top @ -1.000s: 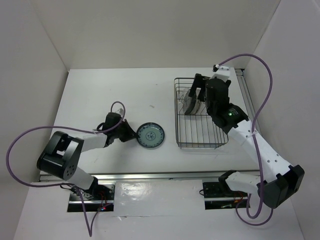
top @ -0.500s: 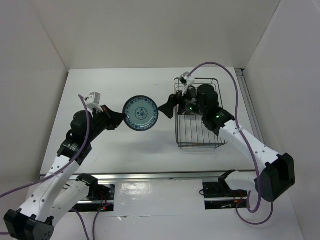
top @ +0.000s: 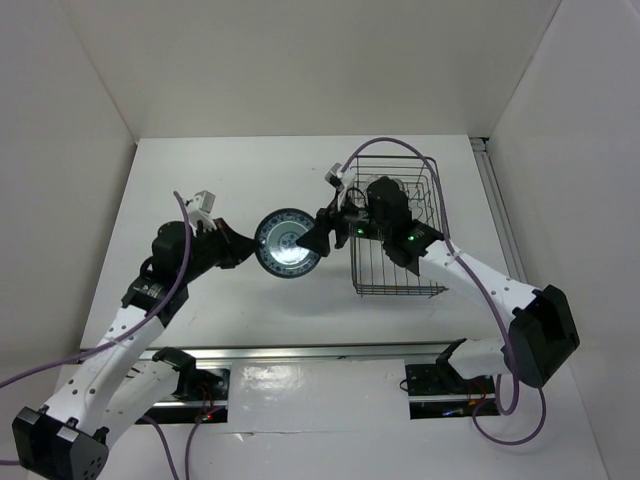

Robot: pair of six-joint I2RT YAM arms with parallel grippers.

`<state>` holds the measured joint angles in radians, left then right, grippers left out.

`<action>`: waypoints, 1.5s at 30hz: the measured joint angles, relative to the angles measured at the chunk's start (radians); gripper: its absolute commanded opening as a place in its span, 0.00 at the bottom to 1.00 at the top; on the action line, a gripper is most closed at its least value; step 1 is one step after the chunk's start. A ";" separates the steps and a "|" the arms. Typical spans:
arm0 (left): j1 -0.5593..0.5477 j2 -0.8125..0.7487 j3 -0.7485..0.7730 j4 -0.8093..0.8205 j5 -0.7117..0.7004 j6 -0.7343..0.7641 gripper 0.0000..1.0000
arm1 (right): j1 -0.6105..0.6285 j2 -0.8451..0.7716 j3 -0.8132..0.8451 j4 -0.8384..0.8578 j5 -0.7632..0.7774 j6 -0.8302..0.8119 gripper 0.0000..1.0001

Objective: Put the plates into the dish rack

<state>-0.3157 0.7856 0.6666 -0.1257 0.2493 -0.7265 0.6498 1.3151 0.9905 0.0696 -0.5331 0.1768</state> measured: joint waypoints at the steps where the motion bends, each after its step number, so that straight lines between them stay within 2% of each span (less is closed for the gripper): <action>1: 0.000 0.003 0.000 0.004 0.008 -0.007 0.00 | 0.003 0.008 -0.003 0.005 0.000 0.000 0.69; 2: 0.000 0.009 0.000 0.012 0.015 -0.011 0.00 | 0.003 0.015 -0.005 0.006 0.000 -0.002 0.62; 4: 0.000 0.023 0.001 0.023 0.023 -0.013 0.00 | 0.004 0.024 -0.010 0.016 0.008 -0.008 0.41; 5: 0.000 0.027 0.001 0.021 0.029 -0.014 0.00 | 0.003 0.027 -0.012 0.018 0.022 -0.008 0.23; 6: 0.002 0.030 0.001 0.021 0.034 -0.013 0.00 | -0.001 0.031 -0.015 0.023 0.039 -0.013 0.09; 7: 0.003 0.031 0.001 0.010 0.032 -0.002 0.00 | -0.007 0.034 -0.016 0.029 0.044 0.021 0.01; 9: 0.003 0.035 0.000 0.001 0.036 0.014 0.00 | -0.009 0.036 -0.015 0.050 0.056 0.037 0.00; 13: 0.003 0.062 0.004 0.002 0.026 0.007 0.66 | 0.003 0.037 -0.014 0.047 0.090 0.048 0.00; 14: 0.003 0.077 0.010 0.002 0.024 -0.003 1.00 | 0.012 0.035 -0.014 0.039 0.119 0.043 0.00; 17: 0.002 0.095 0.019 -0.005 0.006 -0.026 1.00 | 0.031 0.013 -0.014 -0.012 0.259 0.042 0.00; 21: 0.002 0.093 0.027 -0.010 -0.018 -0.031 1.00 | 0.020 -0.084 -0.007 -0.113 0.577 0.053 0.00; 26: 0.002 0.087 0.027 -0.027 -0.034 -0.028 1.00 | -0.089 -0.158 0.096 -0.200 0.929 0.061 0.00; 29: 0.002 0.090 0.027 -0.034 -0.035 -0.027 1.00 | -0.174 -0.158 0.159 -0.232 1.071 0.056 0.00; 34: 0.002 0.096 0.027 -0.034 -0.032 -0.014 1.00 | -0.304 -0.121 0.179 -0.257 1.174 0.040 0.00; 38: 0.002 0.100 0.027 -0.032 -0.023 -0.013 1.00 | -0.391 -0.035 0.183 -0.272 1.168 0.038 0.00; 45: 0.002 0.107 0.027 -0.030 -0.011 -0.013 1.00 | -0.433 0.065 0.182 -0.295 1.144 0.037 0.00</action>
<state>-0.3141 0.8928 0.6937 -0.1558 0.2386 -0.7391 0.2169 1.3804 1.1725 -0.2253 0.6109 0.2142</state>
